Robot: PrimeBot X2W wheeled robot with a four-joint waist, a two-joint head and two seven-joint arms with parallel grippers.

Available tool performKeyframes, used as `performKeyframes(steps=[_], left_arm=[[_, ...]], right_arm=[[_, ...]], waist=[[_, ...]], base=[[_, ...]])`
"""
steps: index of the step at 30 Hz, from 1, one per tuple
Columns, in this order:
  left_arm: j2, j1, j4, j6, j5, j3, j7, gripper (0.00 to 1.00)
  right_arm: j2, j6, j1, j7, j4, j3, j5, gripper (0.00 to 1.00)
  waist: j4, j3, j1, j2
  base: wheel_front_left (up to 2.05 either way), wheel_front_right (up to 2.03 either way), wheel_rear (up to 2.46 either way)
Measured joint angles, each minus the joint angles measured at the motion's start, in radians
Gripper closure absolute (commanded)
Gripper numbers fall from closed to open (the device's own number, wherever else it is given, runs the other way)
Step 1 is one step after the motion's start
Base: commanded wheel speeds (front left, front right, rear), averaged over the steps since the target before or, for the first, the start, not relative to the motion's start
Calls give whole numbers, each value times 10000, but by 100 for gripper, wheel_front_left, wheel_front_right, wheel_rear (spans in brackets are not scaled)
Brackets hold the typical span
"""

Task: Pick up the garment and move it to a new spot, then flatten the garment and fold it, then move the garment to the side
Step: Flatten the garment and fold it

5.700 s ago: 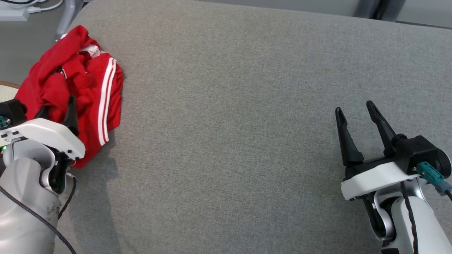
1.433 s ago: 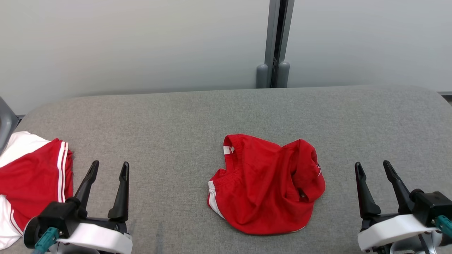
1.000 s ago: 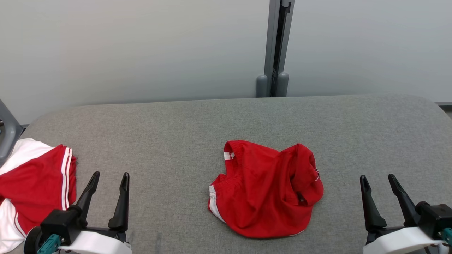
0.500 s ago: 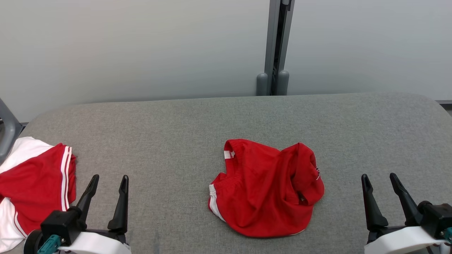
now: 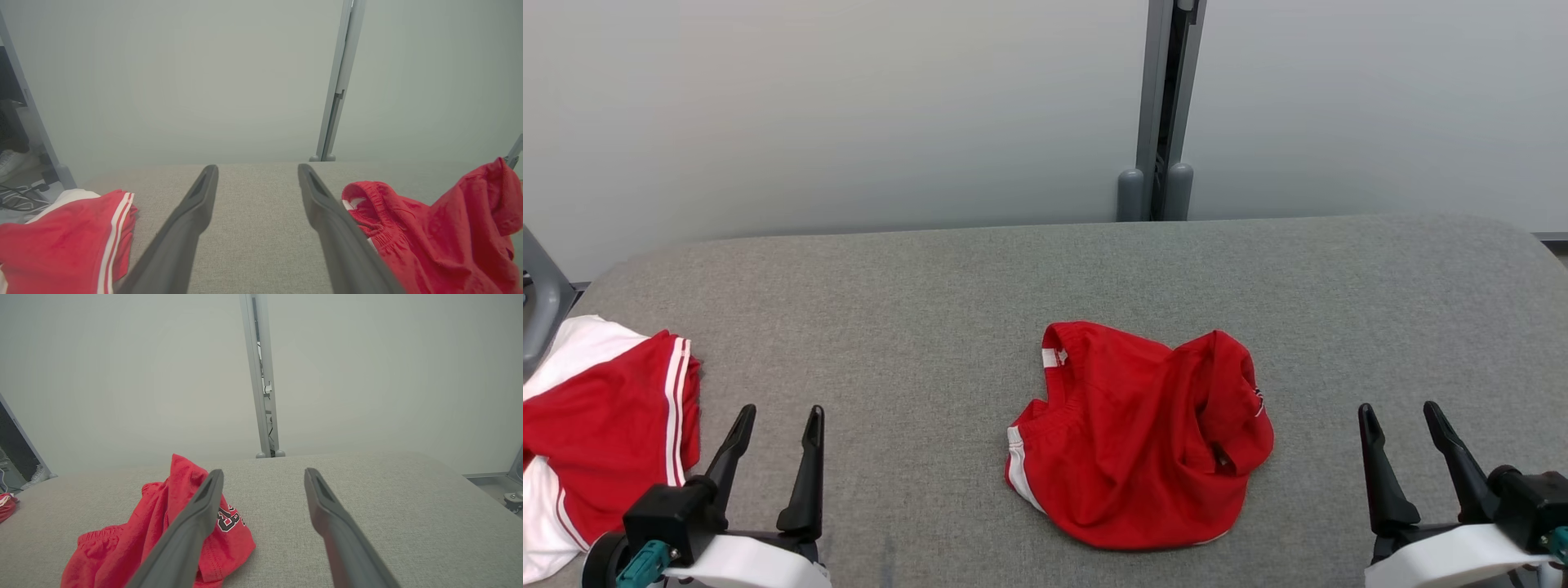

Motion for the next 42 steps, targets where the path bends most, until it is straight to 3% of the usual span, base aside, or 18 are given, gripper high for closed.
performKeyframes(steps=[16, 22, 33, 42], left_arm=[[27, -84, -119, 63, 2, -201, 84, 0], [25, -762, 100, -614, 54, -828, 357, 0], [-290, -2804, 1779, -2857, 4, -2934, 2399, 0], [119, -4038, 3137, -3275, -82, -3871, 3344, 0]], right_arm=[[0, 0, -46, -40, 52, 12, 33, 0], [0, 0, -225, -8, -8, 169, 31, 0], [-2, 6, -650, -111, 21, 504, 81, 0], [-6, 6, -1032, -462, 305, 610, 199, 0]], waist=[[-45, 67, 0, 0], [-209, 234, 0, 0], [-1020, 1140, 0, 0], [-1885, 1920, 0, 0]], base=[[0, 0, 0], [0, 0, 0], [0, 0, 0], [0, 0, 0]])
